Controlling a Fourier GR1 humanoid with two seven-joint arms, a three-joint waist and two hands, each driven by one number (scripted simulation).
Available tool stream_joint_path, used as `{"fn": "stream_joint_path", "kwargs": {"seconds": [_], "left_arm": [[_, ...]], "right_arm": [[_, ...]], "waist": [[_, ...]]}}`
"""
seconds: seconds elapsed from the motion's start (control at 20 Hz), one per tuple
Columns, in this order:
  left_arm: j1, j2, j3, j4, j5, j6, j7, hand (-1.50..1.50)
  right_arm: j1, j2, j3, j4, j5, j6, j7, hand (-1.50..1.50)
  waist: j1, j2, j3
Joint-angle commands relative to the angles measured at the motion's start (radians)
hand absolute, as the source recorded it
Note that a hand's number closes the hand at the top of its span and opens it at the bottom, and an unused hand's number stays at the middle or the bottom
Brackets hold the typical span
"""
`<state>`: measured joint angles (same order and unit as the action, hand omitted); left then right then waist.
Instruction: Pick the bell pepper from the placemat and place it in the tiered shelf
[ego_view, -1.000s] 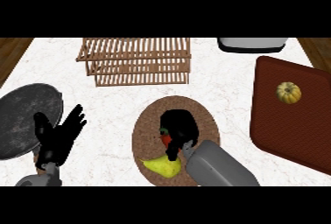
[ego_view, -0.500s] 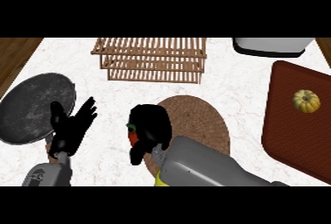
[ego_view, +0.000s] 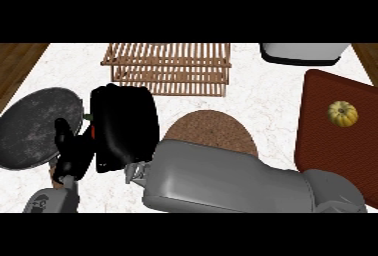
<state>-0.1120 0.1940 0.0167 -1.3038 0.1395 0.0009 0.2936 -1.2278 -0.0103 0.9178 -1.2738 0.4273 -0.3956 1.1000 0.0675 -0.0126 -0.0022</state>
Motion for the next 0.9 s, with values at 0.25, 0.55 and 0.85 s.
{"fn": "stream_joint_path", "kwargs": {"seconds": [0.25,0.55,0.85], "left_arm": [[0.021,-0.024,0.002,0.032,-0.014,0.02,-0.034,0.0],[0.047,0.014,0.02,-0.036,0.006,0.001,0.017,0.0],[0.063,0.006,0.032,-0.031,0.017,-0.009,-0.019,0.0]], "right_arm": [[-0.347,0.01,-0.142,0.079,0.014,0.022,0.318,1.5],[-0.484,0.01,-0.323,0.258,-0.003,0.067,0.251,1.5],[-0.558,-0.004,-0.432,0.412,0.01,0.084,0.159,1.5]], "waist": [[-0.032,0.003,-0.002],[-0.035,0.007,0.0],[-0.047,0.012,0.0]]}}
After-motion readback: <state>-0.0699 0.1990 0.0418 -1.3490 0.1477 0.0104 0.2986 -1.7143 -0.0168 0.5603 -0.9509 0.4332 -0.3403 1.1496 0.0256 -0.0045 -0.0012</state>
